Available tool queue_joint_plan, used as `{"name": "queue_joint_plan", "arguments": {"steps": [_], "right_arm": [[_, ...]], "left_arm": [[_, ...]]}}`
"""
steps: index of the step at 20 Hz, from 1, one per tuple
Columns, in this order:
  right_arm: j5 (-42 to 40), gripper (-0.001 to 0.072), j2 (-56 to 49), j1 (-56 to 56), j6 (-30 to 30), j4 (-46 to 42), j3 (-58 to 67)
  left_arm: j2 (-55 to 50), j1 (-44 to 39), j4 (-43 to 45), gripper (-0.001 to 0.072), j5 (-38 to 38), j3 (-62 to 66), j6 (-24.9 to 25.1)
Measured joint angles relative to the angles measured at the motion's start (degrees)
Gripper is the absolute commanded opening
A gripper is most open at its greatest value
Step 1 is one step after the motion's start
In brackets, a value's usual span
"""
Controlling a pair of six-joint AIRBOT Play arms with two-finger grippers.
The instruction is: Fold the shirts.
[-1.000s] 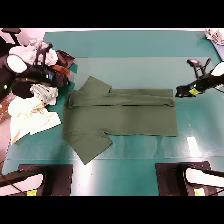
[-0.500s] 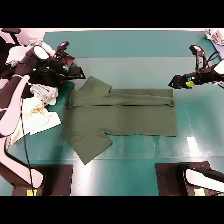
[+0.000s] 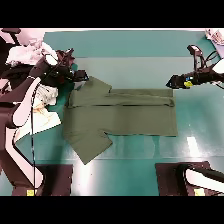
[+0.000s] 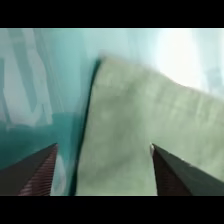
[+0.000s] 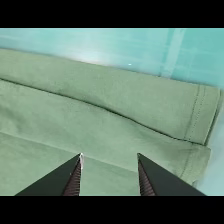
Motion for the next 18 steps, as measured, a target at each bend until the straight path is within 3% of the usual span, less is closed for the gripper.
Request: {"name": "queue_joint_plan", "arguments": {"steps": [11,13,14,15,16,18], "right_arm": [[0.7,0.0407,0.0,0.0,0.0,0.1,0.0],[1.2,0.0407,0.0,0.0,0.0,0.1,0.0],[1.5,0.0407,0.0,0.0,0.0,0.1,0.0],[1.8,0.0407,0.0,0.0,0.0,0.1,0.0],[2.1,0.0407,0.0,0.0,0.0,0.1,0.0],[2.4,0.0405,0.0,0.0,0.0,0.1,0.0]], "left_arm": [[-1.4,-1.4,-1.9,0.0624,1.9,0.0,2.0],[-2.1,-1.9,-2.0,0.0328,2.1,0.0,2.2],[-2.4,-2.0,-2.0,0.0255,2.1,0.0,2.2],[-2.5,-2.1,-2.1,0.0127,2.2,0.0,2.2],[-2.6,-2.2,-2.6,0.0046,2.3,0.2,2.3],[-2.8,-2.3,-3.5,0.0024,2.3,0.9,2.5]]}}
